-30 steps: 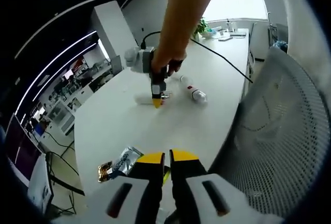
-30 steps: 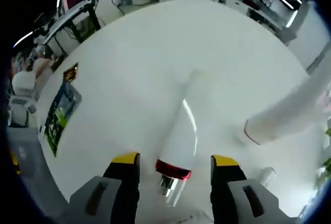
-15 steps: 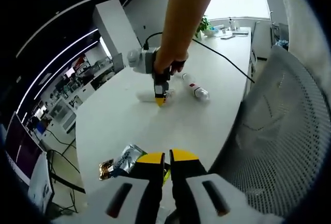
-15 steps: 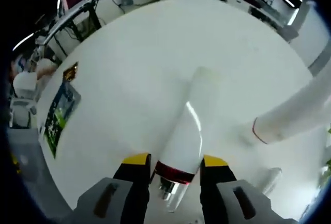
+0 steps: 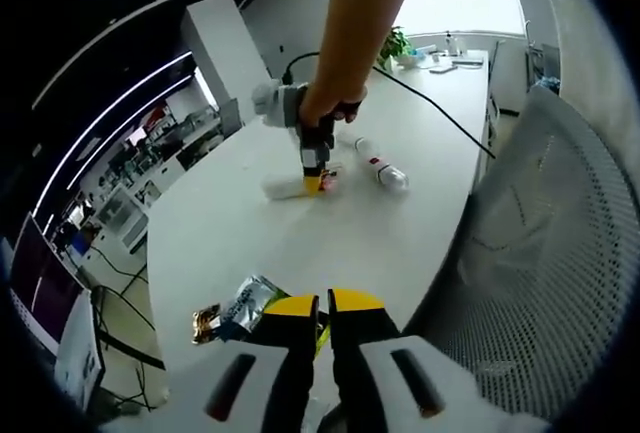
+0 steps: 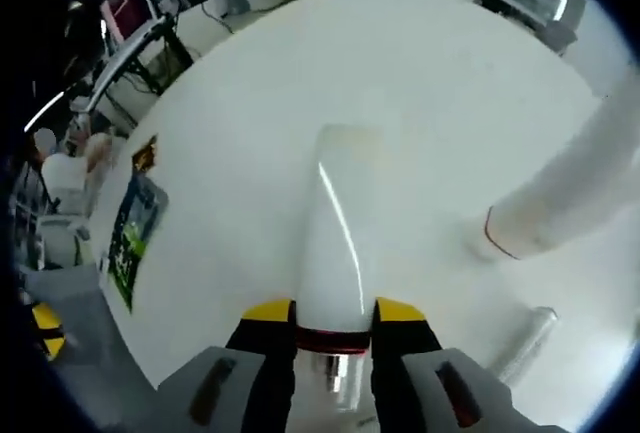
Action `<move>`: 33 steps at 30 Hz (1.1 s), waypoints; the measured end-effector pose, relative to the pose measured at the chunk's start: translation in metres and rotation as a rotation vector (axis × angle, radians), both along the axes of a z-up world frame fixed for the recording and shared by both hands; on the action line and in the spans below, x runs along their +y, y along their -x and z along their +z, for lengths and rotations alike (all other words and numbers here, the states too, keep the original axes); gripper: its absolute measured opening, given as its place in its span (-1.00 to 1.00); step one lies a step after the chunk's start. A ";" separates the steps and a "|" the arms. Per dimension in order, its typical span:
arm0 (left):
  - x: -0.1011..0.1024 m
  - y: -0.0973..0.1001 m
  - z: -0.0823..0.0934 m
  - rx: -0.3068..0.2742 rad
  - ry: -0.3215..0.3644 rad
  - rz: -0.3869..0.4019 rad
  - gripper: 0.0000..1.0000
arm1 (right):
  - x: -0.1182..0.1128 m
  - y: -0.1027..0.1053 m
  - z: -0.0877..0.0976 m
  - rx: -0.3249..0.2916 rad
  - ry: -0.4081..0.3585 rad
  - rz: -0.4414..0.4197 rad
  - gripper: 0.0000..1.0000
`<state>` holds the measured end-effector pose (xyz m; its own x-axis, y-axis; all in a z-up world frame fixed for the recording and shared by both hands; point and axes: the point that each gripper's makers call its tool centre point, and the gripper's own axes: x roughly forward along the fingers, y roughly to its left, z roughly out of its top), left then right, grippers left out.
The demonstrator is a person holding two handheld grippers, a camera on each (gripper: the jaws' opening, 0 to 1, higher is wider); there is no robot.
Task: Arrange the skincare products in the storage area until every visible bottle or jar stands upright without overlapping.
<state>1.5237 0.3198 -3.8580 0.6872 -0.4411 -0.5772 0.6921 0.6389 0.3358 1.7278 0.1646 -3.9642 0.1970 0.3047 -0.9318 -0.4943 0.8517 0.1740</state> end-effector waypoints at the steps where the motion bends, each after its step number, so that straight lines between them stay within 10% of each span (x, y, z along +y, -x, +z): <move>1: 0.000 0.000 0.000 0.001 0.000 -0.001 -1.00 | 0.002 0.002 0.001 0.016 -0.021 -0.016 -0.53; 12: -0.001 0.000 0.001 -0.016 -0.004 -0.004 -1.00 | 0.007 0.016 0.013 0.182 -0.124 -0.081 -0.54; 33: -0.001 0.000 0.005 -0.045 -0.032 -0.002 -1.00 | 0.002 0.042 0.044 0.348 0.081 0.178 -0.55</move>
<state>1.5240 0.3190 -3.8534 0.7118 -0.4244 -0.5597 0.6773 0.6258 0.3868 1.6863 0.1667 -3.9203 -0.1842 0.2284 -0.9560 -0.5586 0.7760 0.2930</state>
